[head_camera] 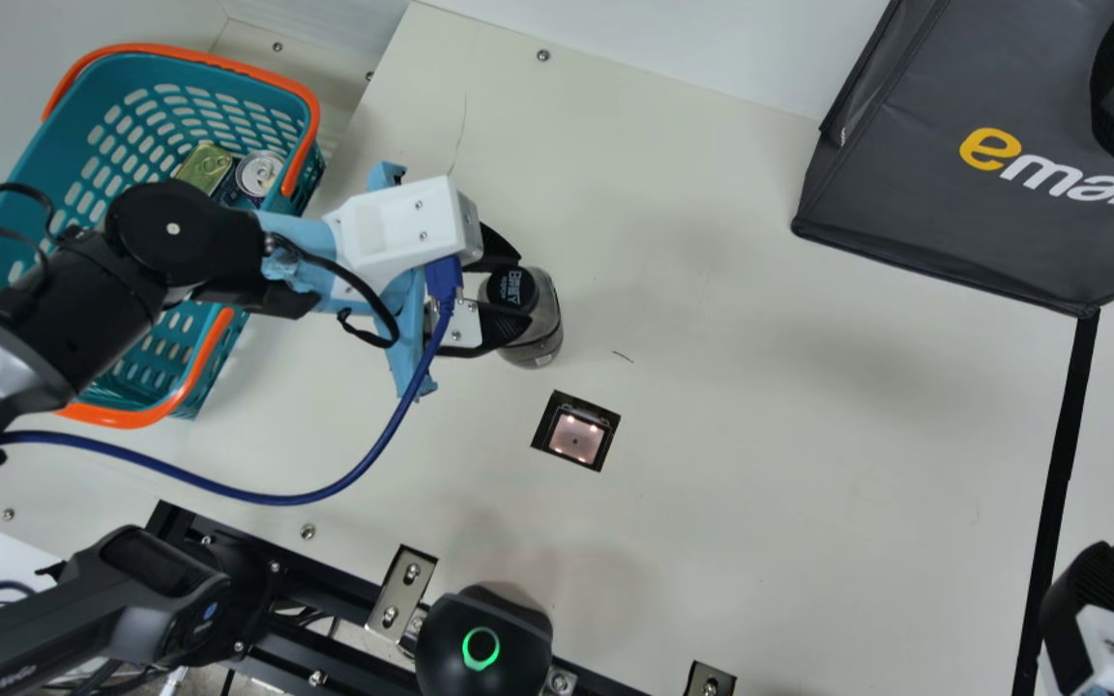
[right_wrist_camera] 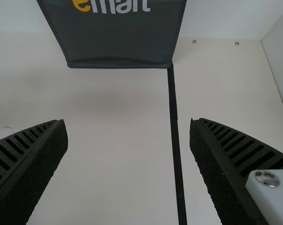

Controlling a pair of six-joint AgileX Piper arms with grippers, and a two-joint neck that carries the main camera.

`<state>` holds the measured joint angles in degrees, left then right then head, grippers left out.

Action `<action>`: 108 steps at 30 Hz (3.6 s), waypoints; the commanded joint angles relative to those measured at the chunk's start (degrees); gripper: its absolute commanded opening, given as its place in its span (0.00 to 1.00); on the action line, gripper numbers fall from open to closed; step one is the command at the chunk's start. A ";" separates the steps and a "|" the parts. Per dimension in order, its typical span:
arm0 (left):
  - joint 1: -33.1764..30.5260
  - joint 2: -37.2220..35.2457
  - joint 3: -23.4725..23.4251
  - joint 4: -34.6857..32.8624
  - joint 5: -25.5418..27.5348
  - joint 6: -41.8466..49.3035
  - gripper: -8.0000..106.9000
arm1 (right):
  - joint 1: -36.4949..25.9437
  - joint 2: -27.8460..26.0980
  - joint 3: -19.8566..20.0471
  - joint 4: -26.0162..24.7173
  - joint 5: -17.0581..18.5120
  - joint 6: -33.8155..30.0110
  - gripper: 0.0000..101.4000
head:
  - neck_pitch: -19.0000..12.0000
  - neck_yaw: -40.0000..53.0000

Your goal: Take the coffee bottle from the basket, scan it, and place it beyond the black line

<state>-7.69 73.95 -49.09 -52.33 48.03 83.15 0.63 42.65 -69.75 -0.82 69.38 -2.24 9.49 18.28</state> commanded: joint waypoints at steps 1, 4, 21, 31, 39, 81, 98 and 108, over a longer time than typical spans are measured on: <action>-0.06 -0.05 0.13 0.21 -0.03 0.04 0.22 | 0.00 0.00 0.00 0.00 0.00 0.00 0.90 | -1.57 0.14; -0.19 -0.10 0.22 0.33 -0.12 -0.08 0.31 | 0.00 0.00 0.00 0.00 0.00 0.00 0.90 | -1.57 0.14; -0.50 0.64 -2.01 0.86 -0.73 -2.21 0.80 | 0.00 0.00 0.00 0.00 0.00 0.00 0.90 | -1.57 0.14; -0.11 0.56 -4.09 1.51 -0.42 -5.24 0.85 | 0.00 0.00 0.00 0.00 0.00 0.00 0.90 | -1.57 0.14; -0.10 -1.02 -7.06 3.68 0.95 -13.44 0.85 | 0.00 0.00 0.00 0.00 0.00 0.00 0.90 | -1.57 0.14; 14.78 -7.93 -10.32 16.12 -4.98 -34.25 0.85 | 0.00 0.00 0.00 0.00 0.00 0.00 0.90 | -1.57 0.14; 15.72 -10.06 -8.91 17.47 -7.40 -35.56 0.85 | 0.00 0.00 0.00 0.00 0.00 0.00 0.90 | -1.57 0.14; 15.72 -10.06 -8.91 17.47 -7.40 -35.56 0.85 | 0.00 0.00 0.00 0.00 0.00 0.00 0.90 | -1.57 0.14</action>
<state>8.03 63.89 -58.00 -34.87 40.64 47.59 0.63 42.65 -69.75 -0.82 69.38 -2.24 9.49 18.28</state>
